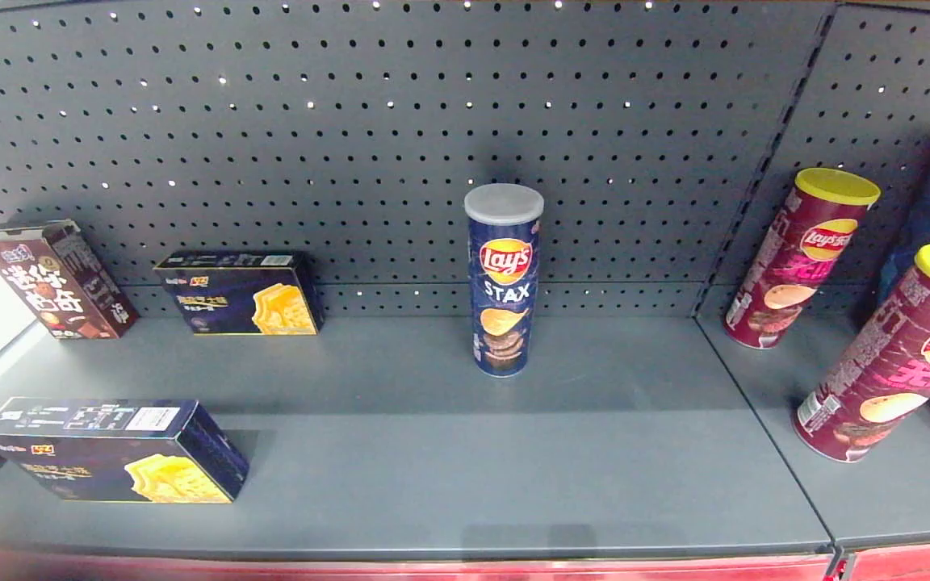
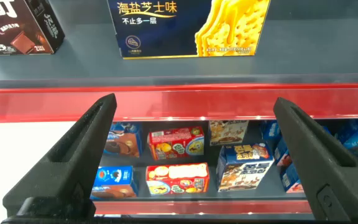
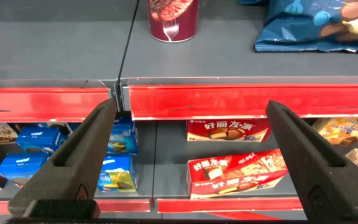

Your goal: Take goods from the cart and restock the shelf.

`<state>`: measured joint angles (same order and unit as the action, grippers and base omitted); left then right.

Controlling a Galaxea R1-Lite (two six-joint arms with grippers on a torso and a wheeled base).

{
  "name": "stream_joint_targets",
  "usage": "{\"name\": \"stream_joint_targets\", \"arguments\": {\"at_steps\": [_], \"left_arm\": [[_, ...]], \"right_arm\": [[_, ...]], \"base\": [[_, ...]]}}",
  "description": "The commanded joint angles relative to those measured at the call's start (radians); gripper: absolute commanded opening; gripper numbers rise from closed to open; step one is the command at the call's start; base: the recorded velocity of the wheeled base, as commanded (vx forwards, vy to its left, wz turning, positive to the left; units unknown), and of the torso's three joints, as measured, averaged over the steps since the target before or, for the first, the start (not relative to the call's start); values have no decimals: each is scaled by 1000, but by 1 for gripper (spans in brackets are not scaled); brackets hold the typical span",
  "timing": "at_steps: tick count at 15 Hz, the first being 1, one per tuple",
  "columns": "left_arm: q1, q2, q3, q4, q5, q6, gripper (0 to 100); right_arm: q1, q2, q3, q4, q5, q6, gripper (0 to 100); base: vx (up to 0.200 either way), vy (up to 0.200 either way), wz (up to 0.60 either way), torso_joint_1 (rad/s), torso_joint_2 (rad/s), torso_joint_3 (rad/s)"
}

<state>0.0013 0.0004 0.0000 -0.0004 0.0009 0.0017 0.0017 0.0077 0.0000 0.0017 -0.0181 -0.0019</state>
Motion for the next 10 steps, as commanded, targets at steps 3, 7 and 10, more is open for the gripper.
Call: {"name": "stream_joint_targets", "arguments": {"at_steps": [3, 7, 10], "left_arm": [[0, 1, 0, 0, 1, 0, 100], [0, 1, 0, -1, 1, 0, 100], [0, 1, 0, 0, 1, 0, 100]], "right_arm": [[0, 0, 0, 0, 0, -1, 100], [0, 0, 0, 0, 0, -1, 100], [0, 0, 0, 0, -2, -3, 100]], "base": [[0, 0, 0, 0, 0, 0], [0, 0, 0, 0, 0, 0], [0, 0, 200, 1, 1, 1]]}}
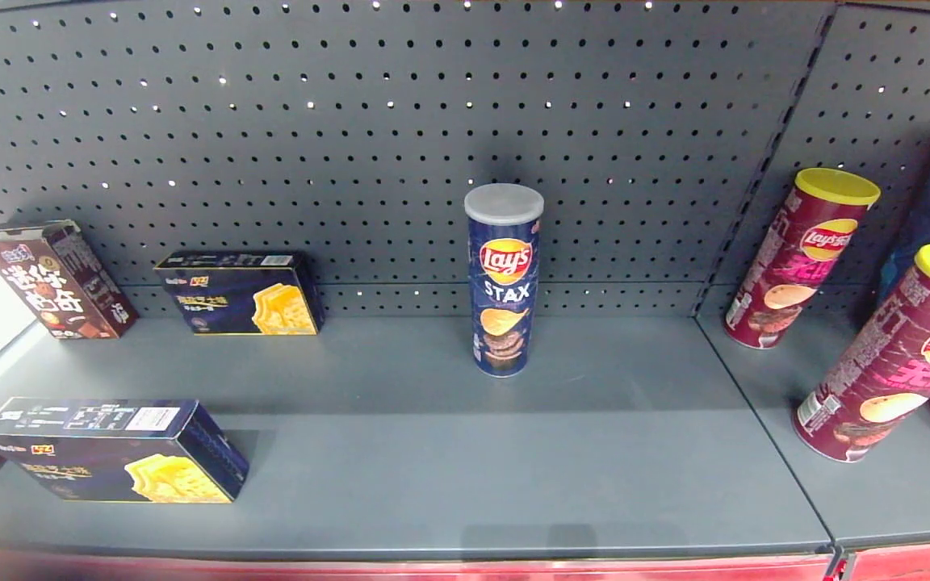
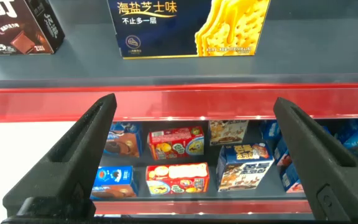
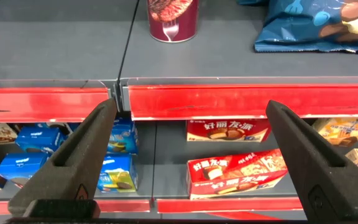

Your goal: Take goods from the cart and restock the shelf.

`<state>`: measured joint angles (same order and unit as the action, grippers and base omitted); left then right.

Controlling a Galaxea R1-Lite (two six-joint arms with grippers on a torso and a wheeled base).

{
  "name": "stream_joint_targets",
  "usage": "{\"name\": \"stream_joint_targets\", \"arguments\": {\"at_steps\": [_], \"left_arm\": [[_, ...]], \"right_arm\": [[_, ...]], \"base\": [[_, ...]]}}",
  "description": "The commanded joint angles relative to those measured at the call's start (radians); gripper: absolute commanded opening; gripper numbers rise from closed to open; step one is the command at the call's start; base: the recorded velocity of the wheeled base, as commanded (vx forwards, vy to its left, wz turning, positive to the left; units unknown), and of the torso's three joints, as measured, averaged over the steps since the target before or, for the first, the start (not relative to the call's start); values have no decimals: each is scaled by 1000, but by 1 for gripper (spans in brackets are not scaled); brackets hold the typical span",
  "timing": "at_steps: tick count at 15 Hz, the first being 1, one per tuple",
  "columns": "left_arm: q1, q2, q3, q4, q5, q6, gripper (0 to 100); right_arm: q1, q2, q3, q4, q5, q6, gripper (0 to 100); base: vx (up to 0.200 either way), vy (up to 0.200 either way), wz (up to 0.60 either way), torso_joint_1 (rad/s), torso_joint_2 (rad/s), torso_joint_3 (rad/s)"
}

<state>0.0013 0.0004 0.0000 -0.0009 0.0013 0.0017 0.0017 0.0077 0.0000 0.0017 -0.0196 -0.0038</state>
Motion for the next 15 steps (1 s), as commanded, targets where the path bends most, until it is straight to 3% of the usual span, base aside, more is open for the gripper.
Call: {"name": "stream_joint_targets", "arguments": {"at_steps": [1, 15], "left_arm": [[0, 1, 0, 1, 0, 0, 100], [0, 1, 0, 1, 0, 0, 100]], "right_arm": [[0, 0, 0, 0, 0, 1, 100], [0, 0, 0, 0, -2, 1, 100]], "base": [[0, 0, 600, -2, 2, 2], [0, 0, 600, 3, 3, 3]]}}
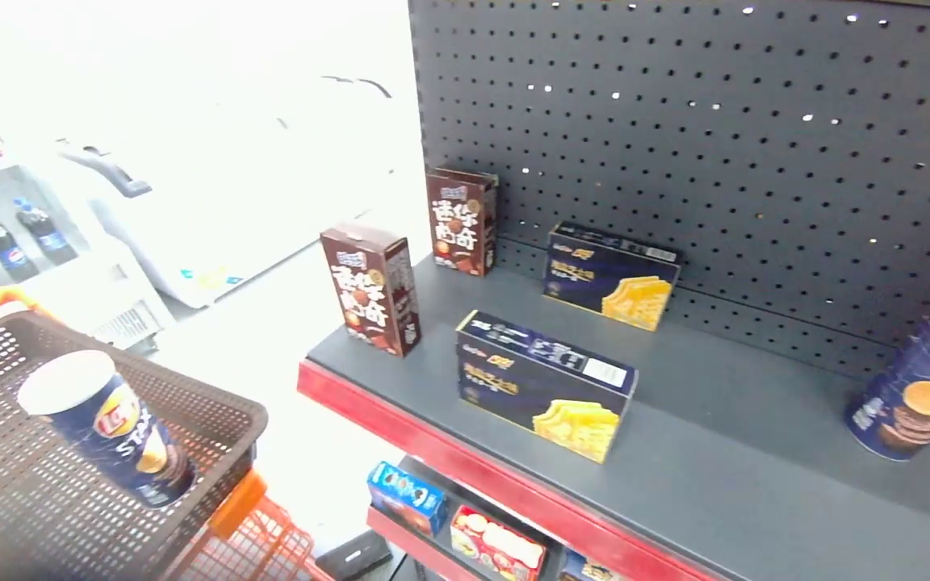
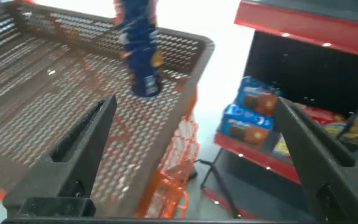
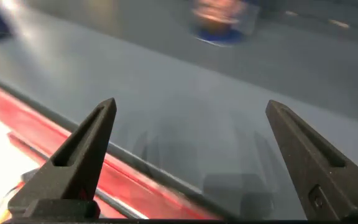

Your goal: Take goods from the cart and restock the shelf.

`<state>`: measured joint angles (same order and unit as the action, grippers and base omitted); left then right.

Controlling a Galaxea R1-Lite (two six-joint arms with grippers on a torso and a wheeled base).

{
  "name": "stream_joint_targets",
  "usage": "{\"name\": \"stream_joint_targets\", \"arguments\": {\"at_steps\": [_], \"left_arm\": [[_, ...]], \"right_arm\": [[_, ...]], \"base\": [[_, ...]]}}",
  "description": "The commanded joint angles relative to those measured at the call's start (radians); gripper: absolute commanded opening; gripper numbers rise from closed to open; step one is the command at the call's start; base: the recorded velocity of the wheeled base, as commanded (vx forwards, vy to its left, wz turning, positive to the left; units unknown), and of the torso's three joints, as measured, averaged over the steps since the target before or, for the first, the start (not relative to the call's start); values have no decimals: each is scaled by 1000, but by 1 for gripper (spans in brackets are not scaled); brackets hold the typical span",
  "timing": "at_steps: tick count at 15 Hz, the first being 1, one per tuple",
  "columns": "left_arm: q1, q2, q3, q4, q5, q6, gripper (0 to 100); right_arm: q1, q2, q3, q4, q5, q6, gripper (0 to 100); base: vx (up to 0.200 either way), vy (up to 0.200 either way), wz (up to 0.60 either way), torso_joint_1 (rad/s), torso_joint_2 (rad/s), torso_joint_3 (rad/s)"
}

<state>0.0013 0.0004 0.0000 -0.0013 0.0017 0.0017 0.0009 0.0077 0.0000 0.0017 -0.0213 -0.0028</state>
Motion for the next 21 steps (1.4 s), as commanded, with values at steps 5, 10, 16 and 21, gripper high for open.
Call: {"name": "stream_joint_targets", "arguments": {"at_steps": [5, 10, 16, 21], "left_arm": [[0, 1, 0, 1, -2, 0, 100], [0, 1, 0, 3, -6, 1, 100], [-60, 355, -238, 7, -65, 69, 100], [-72, 739, -370, 6, -14, 135, 100]], "right_arm": [[1, 0, 0, 0, 0, 4, 100], [1, 0, 0, 0, 0, 1, 100], [1, 0, 0, 0, 0, 1, 100], [1, 0, 0, 0, 0, 1, 100]], "base": [[0, 0, 360, 0, -1, 0], [0, 0, 0, 0, 0, 0], [0, 0, 0, 0, 0, 0], [0, 0, 0, 0, 0, 0]]}}
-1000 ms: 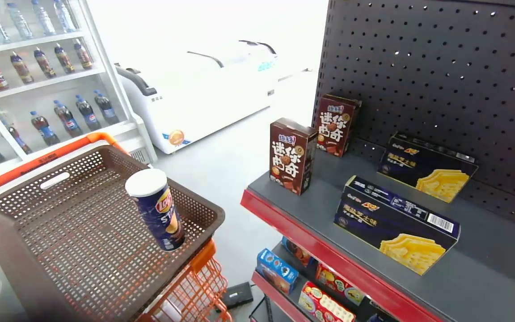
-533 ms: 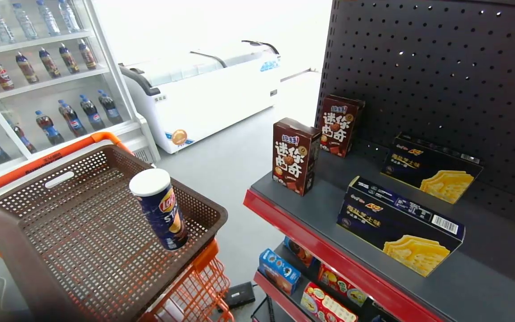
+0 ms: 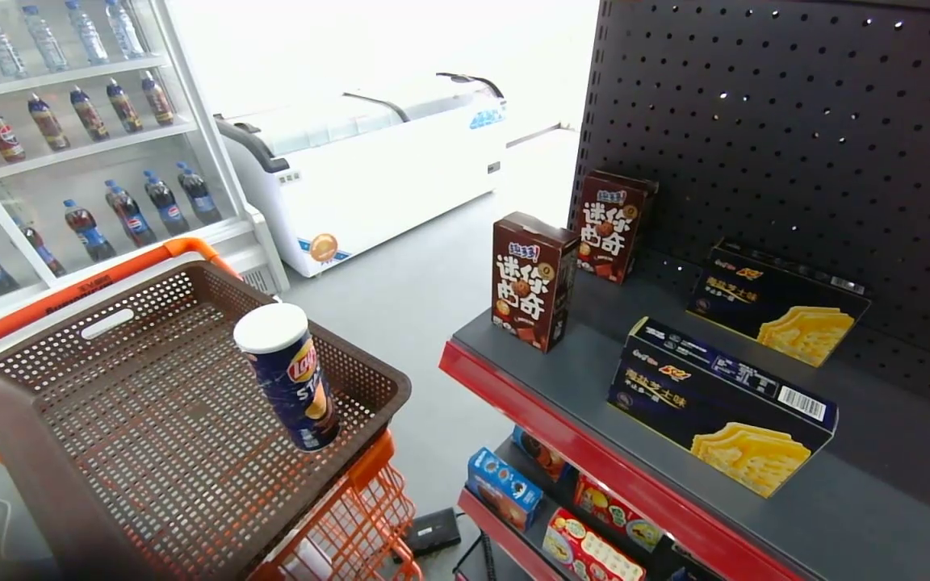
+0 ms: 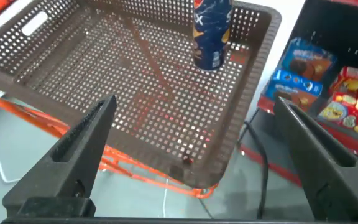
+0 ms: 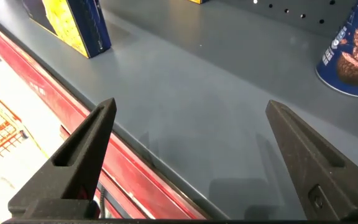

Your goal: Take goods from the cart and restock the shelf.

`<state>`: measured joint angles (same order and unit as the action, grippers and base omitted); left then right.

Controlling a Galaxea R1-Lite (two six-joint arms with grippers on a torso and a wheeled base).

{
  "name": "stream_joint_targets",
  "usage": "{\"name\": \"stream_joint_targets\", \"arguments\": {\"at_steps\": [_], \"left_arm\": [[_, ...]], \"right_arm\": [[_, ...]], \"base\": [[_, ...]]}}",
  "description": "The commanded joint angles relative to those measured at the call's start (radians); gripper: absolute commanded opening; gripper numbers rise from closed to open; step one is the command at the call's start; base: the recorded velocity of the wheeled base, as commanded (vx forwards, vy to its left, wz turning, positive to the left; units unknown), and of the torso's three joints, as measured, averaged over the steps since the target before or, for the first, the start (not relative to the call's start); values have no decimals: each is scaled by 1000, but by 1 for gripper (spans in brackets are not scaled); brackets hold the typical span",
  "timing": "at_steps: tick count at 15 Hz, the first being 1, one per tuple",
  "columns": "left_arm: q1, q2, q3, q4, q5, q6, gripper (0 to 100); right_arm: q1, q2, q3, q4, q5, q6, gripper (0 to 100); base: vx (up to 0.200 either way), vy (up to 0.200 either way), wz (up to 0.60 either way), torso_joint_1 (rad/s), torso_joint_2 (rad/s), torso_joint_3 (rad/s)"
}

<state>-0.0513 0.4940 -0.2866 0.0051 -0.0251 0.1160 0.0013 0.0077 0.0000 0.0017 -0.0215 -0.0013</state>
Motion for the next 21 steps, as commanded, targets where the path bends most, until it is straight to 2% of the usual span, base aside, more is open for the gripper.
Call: {"name": "stream_joint_targets", "arguments": {"at_steps": [1, 2, 4, 6, 7, 10, 12, 14, 18, 21], "left_arm": [[-36, 288, -86, -5, 16, 27, 100], [-84, 333, -106, -5, 13, 28, 100], [-90, 489, -172, -59, 4, 25, 100], [-91, 679, -236, -182, 2, 25, 100], [-93, 778, -258, -278, 1, 24, 100], [-125, 943, -261, -478, 2, 31, 100], [-121, 1040, -255, -585, 48, 33, 100], [-122, 1118, -229, -669, 160, 33, 100], [-127, 1204, -210, -755, 175, 30, 100], [-127, 1281, -206, -886, 175, 22, 100]], "right_arm": [[0, 0, 0, 0, 0, 0, 100], [0, 0, 0, 0, 0, 0, 100], [0, 0, 0, 0, 0, 0, 100], [0, 0, 0, 0, 0, 0, 100], [0, 0, 0, 0, 0, 0, 100], [0, 0, 0, 0, 0, 0, 100], [0, 0, 0, 0, 0, 0, 100], [0, 0, 0, 0, 0, 0, 100], [0, 0, 0, 0, 0, 0, 100], [0, 0, 0, 0, 0, 0, 100]], "base": [[0, 0, 0, 0, 0, 0], [0, 0, 0, 0, 0, 0], [0, 0, 0, 0, 0, 0], [0, 0, 0, 0, 0, 0], [0, 0, 0, 0, 0, 0], [0, 0, 0, 0, 0, 0], [0, 0, 0, 0, 0, 0], [0, 0, 0, 0, 0, 0], [0, 0, 0, 0, 0, 0], [0, 0, 0, 0, 0, 0]]}}
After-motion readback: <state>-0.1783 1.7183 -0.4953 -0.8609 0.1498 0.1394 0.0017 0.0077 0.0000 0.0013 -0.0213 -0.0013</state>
